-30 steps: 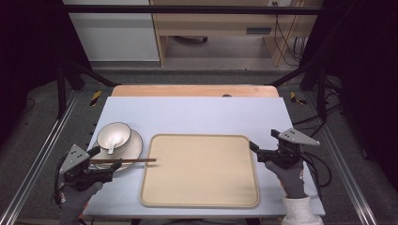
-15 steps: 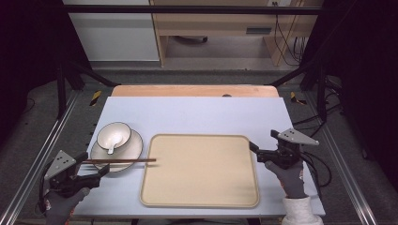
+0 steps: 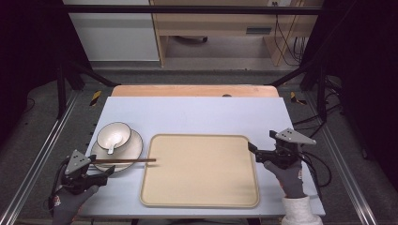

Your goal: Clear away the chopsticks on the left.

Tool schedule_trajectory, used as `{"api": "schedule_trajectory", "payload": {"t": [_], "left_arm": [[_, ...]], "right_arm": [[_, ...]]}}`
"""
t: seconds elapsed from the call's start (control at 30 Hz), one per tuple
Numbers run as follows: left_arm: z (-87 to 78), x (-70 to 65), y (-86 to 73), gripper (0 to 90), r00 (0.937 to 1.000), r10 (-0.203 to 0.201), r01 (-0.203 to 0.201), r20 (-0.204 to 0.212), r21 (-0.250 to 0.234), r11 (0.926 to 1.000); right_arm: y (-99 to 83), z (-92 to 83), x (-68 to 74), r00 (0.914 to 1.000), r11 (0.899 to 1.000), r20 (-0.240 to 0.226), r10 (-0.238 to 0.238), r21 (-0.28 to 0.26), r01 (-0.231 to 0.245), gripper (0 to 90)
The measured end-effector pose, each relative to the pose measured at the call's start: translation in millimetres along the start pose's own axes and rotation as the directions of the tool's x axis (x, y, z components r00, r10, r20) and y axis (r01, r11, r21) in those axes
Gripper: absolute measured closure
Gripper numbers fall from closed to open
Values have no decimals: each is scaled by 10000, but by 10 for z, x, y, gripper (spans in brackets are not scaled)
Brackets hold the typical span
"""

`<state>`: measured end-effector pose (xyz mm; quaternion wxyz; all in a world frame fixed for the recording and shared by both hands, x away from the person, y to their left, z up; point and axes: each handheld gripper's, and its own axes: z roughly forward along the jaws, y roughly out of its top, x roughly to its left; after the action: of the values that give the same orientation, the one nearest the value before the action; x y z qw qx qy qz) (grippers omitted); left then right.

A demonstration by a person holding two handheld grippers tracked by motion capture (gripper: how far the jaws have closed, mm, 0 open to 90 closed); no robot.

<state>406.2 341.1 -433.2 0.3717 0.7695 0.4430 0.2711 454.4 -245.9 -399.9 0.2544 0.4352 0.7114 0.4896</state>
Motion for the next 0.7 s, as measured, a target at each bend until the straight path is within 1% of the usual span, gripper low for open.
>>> {"api": "schedule_trajectory", "payload": {"t": [0.03,0.07,0.1,0.13,0.17,0.23,0.4,0.43,0.6,0.7], "left_arm": [[53,-3,-14,216,9999,60,-59,-82,103,9999],[53,-3,-14,235,9999,60,-59,-82,103,9999],[106,-9,-26,254,9998,174,-171,-127,252,9995],[106,-9,-26,270,9998,174,-171,-127,252,9995],[157,-12,-40,285,9996,245,-240,-134,365,9990],[194,-15,-53,309,9992,338,-327,-204,500,9982],[235,-24,-58,361,9982,536,-518,-258,646,9966],[249,-31,-56,364,9973,658,-633,-318,729,9953],[268,-31,-56,398,9971,686,-658,-332,776,9948],[293,-23,-57,416,9961,770,-722,-442,1004,9923]], "right_arm": [[-1,4,3,10000,10000,6,22,8,-22,41],[-1,4,3,10000,10000,6,22,8,-22,41],[-3,11,5,10000,10000,23,8,39,-8,41],[-3,11,5,10000,10000,23,8,39,-8,41],[-3,13,6,10000,10000,18,10,50,-11,40],[-2,13,5,10000,10000,15,31,49,-31,41],[-3,15,4,10000,10000,25,5,72,-5,41],[-4,17,5,10000,10000,20,4,77,-4,41],[-3,16,6,10000,10000,13,15,73,-15,41],[-4,18,7,10000,10000,14,30,83,-30,41]]}}
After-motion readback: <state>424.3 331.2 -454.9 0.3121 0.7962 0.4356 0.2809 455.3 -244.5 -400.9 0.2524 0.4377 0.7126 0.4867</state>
